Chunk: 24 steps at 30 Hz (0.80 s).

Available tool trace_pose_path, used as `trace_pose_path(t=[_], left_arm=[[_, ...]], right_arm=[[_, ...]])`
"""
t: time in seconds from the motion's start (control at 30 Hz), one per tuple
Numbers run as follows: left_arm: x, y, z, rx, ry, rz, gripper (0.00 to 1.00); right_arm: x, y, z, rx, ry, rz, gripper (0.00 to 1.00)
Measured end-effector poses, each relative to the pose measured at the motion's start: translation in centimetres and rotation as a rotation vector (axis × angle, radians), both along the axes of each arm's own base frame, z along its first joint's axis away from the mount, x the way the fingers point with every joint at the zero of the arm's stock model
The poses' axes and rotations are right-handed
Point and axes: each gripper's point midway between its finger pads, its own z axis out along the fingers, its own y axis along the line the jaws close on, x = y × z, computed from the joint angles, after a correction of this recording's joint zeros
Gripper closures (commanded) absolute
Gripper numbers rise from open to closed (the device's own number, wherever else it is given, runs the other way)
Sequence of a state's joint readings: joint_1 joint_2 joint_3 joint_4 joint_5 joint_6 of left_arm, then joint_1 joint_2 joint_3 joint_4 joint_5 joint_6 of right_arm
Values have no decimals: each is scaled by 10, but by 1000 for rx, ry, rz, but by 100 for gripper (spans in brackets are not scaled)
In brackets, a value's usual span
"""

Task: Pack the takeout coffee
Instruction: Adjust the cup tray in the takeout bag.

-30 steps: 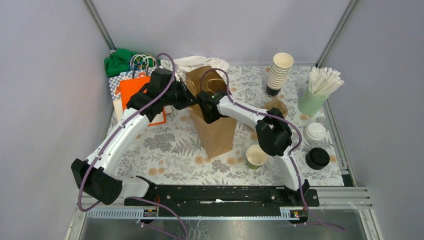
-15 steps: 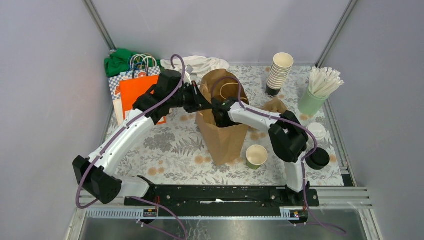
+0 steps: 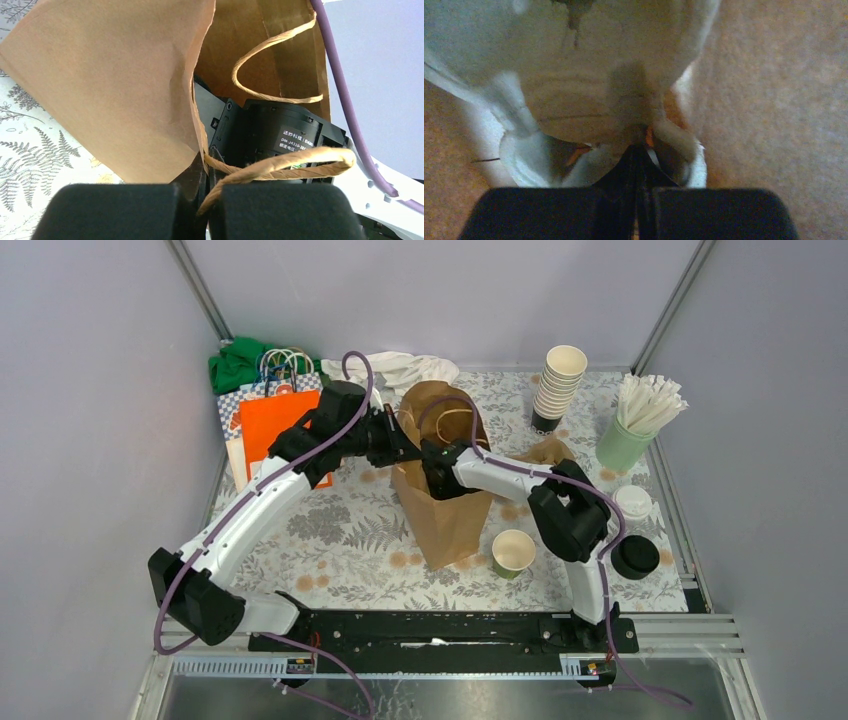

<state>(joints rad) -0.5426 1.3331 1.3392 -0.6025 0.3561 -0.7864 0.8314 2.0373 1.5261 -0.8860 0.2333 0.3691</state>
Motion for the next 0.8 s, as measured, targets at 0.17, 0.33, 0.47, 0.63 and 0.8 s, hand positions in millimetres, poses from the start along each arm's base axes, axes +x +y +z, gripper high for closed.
trace_pose_path(t=[0.17, 0.33, 0.47, 0.63, 0.8], left_arm=[[1, 5, -5, 26, 11, 22, 100], [1, 7, -9, 39, 16, 29, 100], [1, 7, -9, 39, 17, 29, 100], [1, 8, -7, 40, 8, 36, 100], [2, 10, -1, 35, -10, 45, 100]], right_arm=[[2, 9, -9, 19, 1, 13, 100], [1, 12, -14, 21, 10, 18, 100], [1, 12, -13, 22, 10, 18, 100], [4, 9, -5, -1, -4, 17, 100], [11, 2, 14, -45, -40, 16, 96]])
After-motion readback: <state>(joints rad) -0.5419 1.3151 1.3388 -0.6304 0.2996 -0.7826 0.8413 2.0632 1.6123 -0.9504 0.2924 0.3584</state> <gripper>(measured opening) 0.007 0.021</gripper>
